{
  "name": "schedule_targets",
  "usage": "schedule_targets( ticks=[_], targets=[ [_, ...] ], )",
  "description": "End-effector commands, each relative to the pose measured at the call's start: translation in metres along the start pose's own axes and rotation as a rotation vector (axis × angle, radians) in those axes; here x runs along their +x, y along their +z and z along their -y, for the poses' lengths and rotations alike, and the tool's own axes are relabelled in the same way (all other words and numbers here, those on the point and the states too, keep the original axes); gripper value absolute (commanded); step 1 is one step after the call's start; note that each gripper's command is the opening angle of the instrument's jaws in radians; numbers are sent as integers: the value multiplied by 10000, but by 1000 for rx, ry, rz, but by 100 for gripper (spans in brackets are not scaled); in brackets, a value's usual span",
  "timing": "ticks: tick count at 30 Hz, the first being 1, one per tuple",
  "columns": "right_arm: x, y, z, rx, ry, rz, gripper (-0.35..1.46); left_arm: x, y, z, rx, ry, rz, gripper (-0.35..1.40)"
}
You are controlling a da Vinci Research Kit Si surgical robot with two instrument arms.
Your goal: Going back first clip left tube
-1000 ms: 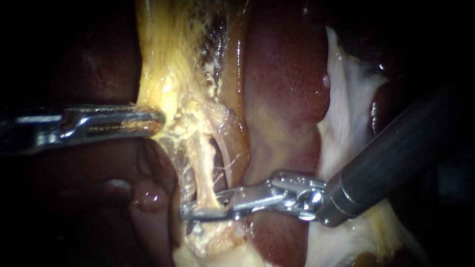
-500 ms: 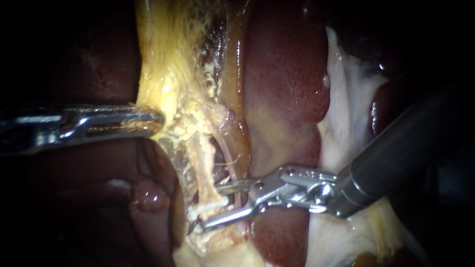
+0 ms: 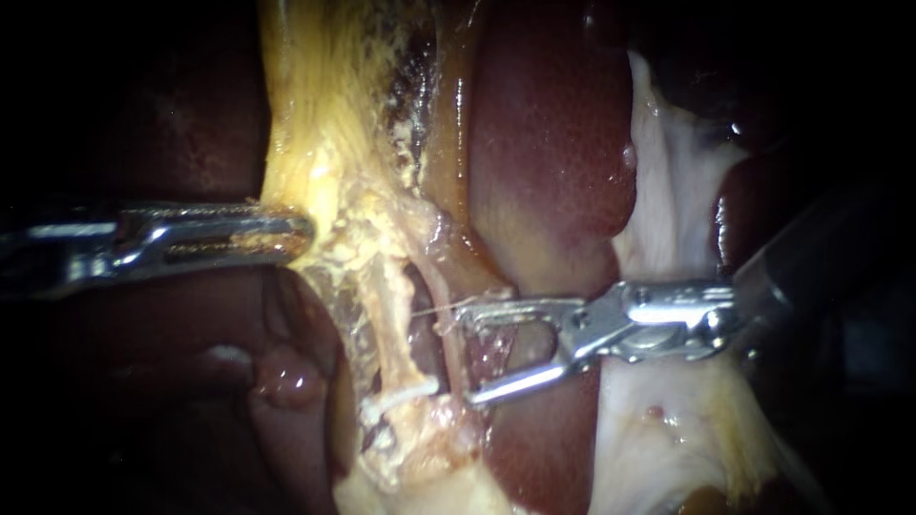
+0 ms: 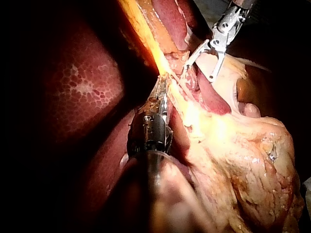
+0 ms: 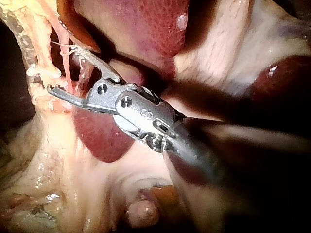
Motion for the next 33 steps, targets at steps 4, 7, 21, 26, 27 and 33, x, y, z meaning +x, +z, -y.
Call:
schedule_targets(
  ticks=[4,7,21,26,27,33],
  targets=[
    [20,-22,-1,-19,-32,-17,60,3,6,-2,4,8,-1,-28],
    [28,-30,-2,-24,-48,-25,60,9,15,-5,12,5,-1,-28],
    [28,-31,-1,-23,-54,-28,60,41,84,-23,58,-35,-24,-28],
    [29,-31,1,-22,-60,-28,60,47,109,-23,66,-32,-40,-28],
    [29,-31,2,-22,-60,-28,60,48,112,-22,65,-31,-43,-28],
    [31,-30,3,-22,-60,-28,60,47,117,-20,69,-32,-47,-28]
  ],
)
